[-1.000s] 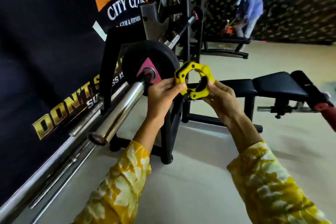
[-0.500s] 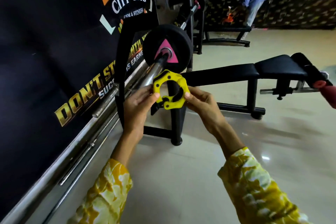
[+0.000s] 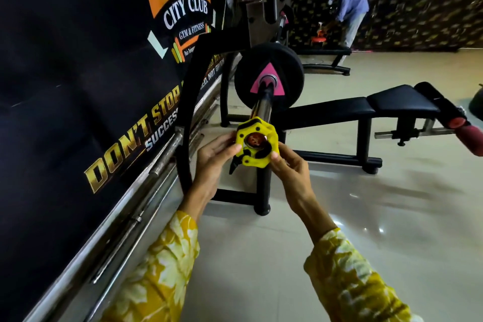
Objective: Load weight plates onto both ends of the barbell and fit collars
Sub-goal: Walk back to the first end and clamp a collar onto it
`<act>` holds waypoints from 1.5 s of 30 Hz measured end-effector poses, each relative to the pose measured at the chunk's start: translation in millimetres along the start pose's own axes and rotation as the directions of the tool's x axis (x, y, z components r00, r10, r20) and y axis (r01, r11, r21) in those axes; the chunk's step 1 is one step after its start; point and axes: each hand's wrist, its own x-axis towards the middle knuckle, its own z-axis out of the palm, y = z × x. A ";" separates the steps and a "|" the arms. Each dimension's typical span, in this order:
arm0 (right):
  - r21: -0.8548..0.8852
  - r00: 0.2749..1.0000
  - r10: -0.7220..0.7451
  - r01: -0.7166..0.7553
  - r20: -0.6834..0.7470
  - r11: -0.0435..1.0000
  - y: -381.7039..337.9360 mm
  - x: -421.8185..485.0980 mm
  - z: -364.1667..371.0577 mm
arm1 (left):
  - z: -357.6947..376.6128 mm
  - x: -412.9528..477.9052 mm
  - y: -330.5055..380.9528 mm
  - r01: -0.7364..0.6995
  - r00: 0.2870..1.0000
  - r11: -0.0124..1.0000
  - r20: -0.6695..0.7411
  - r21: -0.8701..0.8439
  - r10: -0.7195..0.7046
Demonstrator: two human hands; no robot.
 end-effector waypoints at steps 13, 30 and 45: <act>-0.070 0.994 -0.051 0.044 -0.096 0.997 16.0 18.2 4.3 | -17.0 40.7 -31.9 0.015 0.989 0.998 0.150 -0.056 -0.006; -0.244 0.823 0.340 -0.482 -0.455 0.841 -21.2 196.7 -4.1 | 16.4 198.1 -42.7 0.192 0.981 0.980 0.024 0.052 -0.193; -0.218 0.800 0.571 -0.599 -0.185 0.770 -1.1 244.3 -41.8 | 13.3 239.6 -66.4 0.372 0.923 0.927 -0.131 0.051 -0.363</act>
